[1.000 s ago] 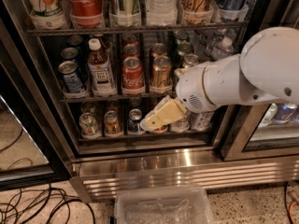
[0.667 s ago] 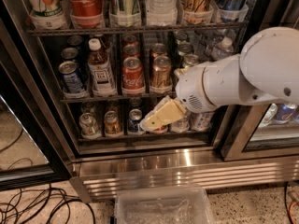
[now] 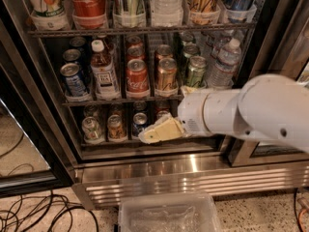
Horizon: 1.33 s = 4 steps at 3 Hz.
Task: Pick orange can from middle shelf of fridge
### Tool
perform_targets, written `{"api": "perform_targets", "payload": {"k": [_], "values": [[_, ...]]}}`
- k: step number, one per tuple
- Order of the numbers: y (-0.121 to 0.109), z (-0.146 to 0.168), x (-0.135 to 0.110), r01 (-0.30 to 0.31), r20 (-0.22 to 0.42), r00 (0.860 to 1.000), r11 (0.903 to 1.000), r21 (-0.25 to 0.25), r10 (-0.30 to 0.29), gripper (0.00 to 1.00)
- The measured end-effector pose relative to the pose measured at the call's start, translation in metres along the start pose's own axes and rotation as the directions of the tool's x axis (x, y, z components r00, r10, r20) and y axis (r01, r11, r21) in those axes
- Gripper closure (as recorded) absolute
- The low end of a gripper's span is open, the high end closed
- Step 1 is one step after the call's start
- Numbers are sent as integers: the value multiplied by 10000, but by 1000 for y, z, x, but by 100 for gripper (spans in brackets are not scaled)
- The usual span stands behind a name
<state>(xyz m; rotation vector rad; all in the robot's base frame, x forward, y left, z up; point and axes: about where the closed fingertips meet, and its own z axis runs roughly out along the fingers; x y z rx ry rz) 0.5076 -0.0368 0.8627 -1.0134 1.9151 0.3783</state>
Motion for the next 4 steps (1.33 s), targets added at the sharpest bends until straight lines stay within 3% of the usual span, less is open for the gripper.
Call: {"api": "perform_targets", "payload": {"k": [1,2,3,4], "values": [[3,13,25,-791,991,9924,9950,606,729,0],[-18,21,56,-1698,2015,9697,9742,1488,1382,0],[-28,23,56,-2139,2587,9523,9589,1867,1620,0],[-27,23,55,-2133,2587,9523,9592,1856,1617,0]]}}
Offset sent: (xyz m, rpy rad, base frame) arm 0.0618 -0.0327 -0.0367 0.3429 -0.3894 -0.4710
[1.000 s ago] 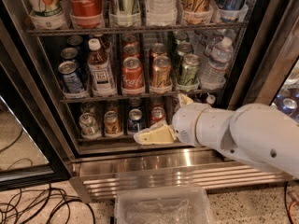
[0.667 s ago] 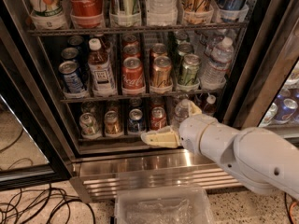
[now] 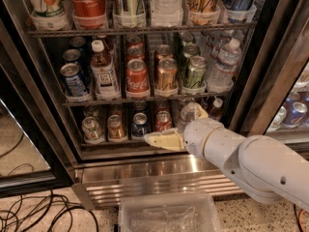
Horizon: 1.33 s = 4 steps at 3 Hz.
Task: Pick orange can from middle shelf of fridge
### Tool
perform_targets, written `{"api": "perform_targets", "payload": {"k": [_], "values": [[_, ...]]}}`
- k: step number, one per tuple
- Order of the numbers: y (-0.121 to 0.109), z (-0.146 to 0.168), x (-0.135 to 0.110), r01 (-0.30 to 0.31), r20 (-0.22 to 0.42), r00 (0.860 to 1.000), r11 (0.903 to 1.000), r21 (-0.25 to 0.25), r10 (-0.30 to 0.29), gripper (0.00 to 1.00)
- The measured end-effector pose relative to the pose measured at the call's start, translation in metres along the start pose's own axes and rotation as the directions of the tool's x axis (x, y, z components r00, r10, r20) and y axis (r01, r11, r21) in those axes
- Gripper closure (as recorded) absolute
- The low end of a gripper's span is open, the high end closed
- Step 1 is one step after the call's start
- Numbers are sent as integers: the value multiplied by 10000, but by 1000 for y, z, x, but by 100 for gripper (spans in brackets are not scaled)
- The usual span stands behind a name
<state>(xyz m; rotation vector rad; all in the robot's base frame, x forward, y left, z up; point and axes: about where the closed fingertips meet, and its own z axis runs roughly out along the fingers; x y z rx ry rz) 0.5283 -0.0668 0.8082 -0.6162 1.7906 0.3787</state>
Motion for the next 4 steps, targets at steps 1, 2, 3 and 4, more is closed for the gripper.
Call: {"api": "perform_targets", "payload": {"k": [1,2,3,4], "values": [[-5,4,1,-129,239,9996,9997,200,124,0],[-16,10,-7,-401,662,9971,9977,540,365,0],[-29,18,-17,-442,1101,9934,9942,985,333,0],[-39,28,-29,-154,1480,9890,9910,1327,-45,0]]}}
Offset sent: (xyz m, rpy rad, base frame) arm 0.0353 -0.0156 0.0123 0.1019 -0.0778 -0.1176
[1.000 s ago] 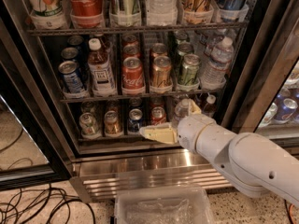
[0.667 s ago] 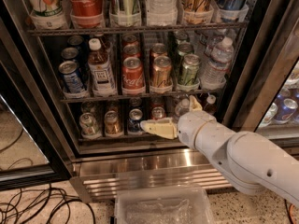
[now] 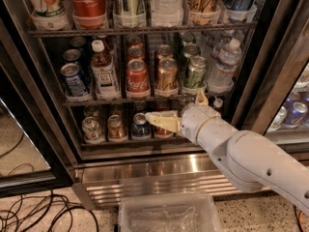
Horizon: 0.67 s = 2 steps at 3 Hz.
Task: Pick orange can from middle shelf of fridge
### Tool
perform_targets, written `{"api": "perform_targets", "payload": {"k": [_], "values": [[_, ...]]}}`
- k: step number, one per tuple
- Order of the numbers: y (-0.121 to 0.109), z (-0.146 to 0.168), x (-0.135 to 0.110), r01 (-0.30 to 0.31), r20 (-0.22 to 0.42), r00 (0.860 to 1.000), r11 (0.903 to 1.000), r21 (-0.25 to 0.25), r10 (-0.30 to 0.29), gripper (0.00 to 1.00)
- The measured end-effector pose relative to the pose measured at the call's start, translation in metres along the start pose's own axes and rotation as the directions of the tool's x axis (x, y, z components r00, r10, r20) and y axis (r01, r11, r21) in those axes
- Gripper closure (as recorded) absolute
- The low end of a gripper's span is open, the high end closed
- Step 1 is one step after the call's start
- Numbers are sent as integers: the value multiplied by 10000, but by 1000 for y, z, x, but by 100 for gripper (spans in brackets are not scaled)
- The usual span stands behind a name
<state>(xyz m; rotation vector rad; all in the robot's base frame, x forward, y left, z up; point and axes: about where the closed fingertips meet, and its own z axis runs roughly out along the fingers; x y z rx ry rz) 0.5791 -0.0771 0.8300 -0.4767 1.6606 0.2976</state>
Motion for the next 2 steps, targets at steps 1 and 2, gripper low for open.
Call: {"api": "perform_targets", "payload": {"k": [1,2], "values": [[0,0,0,0,0,10000,10000,0,0,0],[1,7,-2,45,197,9998,10000,-74,-44,3]]}}
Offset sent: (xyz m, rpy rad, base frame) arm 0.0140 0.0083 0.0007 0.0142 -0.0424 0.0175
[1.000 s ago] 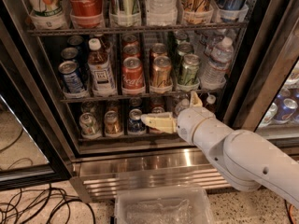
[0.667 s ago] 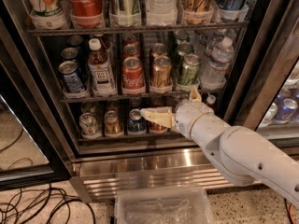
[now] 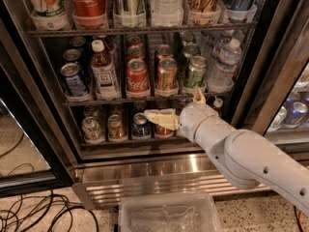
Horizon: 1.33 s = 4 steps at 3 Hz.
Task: Pick orange can from middle shelf of fridge
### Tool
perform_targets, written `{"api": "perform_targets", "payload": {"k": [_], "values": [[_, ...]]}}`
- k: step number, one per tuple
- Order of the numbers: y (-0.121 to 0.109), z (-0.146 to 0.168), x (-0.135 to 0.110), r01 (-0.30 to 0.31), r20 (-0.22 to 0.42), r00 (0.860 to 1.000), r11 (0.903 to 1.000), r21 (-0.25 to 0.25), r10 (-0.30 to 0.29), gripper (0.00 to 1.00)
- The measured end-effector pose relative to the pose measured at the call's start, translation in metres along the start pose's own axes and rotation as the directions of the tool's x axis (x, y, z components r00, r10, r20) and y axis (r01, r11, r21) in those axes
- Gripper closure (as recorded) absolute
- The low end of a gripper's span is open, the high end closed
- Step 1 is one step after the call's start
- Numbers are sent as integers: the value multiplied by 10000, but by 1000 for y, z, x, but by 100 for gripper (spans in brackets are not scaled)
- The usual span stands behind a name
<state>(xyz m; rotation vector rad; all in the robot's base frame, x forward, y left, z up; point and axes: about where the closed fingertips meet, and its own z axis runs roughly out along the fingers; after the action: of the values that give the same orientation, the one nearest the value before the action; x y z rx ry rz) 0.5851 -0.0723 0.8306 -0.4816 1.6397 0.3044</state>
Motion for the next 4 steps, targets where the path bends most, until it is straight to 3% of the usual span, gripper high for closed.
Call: {"api": "perform_targets", "payload": {"k": [1,2,4], "values": [[-4,11,-1,-2,195,9998,9999,165,-1,19],[-10,22,-4,132,412,9990,9993,348,-146,27],[-14,34,-19,724,850,9934,9954,632,-776,26]]}}
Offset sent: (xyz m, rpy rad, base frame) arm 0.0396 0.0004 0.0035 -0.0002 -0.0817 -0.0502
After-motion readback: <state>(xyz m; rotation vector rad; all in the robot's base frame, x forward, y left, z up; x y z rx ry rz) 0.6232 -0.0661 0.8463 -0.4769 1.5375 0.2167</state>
